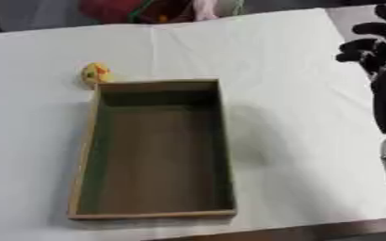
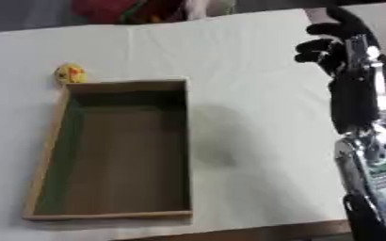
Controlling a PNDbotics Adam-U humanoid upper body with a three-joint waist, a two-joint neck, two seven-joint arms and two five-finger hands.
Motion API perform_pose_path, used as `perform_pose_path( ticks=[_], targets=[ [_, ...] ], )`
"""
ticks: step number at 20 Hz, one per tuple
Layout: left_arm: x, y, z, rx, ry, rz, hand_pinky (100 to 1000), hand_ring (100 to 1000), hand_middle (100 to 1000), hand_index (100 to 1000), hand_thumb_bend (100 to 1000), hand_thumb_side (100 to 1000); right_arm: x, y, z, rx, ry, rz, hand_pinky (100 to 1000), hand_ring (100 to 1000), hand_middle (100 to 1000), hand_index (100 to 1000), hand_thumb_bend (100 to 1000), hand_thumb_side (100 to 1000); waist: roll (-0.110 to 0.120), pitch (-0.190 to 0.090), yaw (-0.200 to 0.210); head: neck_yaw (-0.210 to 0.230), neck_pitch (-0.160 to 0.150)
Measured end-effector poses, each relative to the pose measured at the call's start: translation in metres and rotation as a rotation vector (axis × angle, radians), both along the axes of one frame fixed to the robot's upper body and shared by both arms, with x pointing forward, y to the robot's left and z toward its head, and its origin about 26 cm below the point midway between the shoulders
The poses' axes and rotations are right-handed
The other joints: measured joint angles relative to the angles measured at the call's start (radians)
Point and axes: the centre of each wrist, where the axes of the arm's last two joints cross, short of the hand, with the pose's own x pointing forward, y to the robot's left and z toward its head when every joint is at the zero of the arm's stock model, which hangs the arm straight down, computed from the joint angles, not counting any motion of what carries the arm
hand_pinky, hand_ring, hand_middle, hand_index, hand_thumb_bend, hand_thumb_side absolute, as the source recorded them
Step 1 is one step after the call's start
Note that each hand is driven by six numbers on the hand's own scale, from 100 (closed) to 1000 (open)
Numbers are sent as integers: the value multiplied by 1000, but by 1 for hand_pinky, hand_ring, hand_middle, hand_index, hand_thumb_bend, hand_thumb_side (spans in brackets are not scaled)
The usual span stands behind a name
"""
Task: Pick up objects on the table and place them in the box.
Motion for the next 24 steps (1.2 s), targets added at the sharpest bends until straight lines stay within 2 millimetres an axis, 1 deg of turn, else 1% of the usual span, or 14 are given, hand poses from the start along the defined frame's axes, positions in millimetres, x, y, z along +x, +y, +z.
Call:
perform_pose_path(
  ticks=[4, 7, 9, 10, 13, 15, 17, 21, 23, 24],
  targets=[
    [-1, 7, 22, 140, -11, 28, 375, 407, 449, 666, 100, 642, 0, -3, 5, -28, -52, -3, 592, 601, 645, 853, 100, 799, 5, 26, -4, -3, -22],
    [-3, 16, 36, 261, 22, 85, 375, 410, 460, 688, 100, 620, 0, -4, 7, -43, -82, -7, 593, 602, 646, 854, 100, 800, 5, 42, -3, -3, -38],
    [0, 24, 47, 318, 46, 137, 376, 413, 466, 698, 100, 616, 1, -5, 8, -52, -96, -8, 593, 602, 646, 854, 100, 801, 6, 51, -3, -4, -46],
    [1, 27, 52, 336, 53, 161, 380, 420, 478, 719, 100, 609, 1, -5, 9, -55, -100, -8, 593, 602, 647, 855, 100, 805, 7, 54, -4, -4, -47],
    [10, 40, 67, 362, 79, 232, 399, 441, 510, 767, 100, 633, 1, -5, 9, -57, -109, -8, 594, 606, 652, 858, 100, 801, 7, 62, -7, -2, -47],
    [17, 49, 75, 368, 103, 274, 408, 449, 521, 775, 100, 639, 1, -5, 10, -59, -113, -8, 597, 609, 657, 861, 100, 802, 7, 65, -12, 7, -47],
    [24, 58, 79, 370, 139, 303, 425, 464, 541, 780, 101, 642, 1, -6, 11, -66, -118, -11, 609, 625, 676, 869, 100, 809, 7, 67, -15, 23, -47],
    [38, 70, 82, 379, 216, 340, 448, 485, 567, 794, 135, 618, 0, -9, 14, -89, -129, -17, 618, 642, 696, 876, 100, 813, 3, 70, -19, 67, -47],
    [44, 74, 83, 405, 254, 350, 471, 513, 597, 817, 146, 607, 0, -10, 15, -100, -134, -18, 617, 640, 694, 873, 100, 813, 2, 70, -19, 81, -46],
    [47, 74, 84, 430, 273, 351, 476, 524, 611, 867, 139, 636, 0, -10, 15, -105, -135, -17, 613, 636, 694, 871, 100, 813, 2, 70, -19, 86, -46]
  ],
)
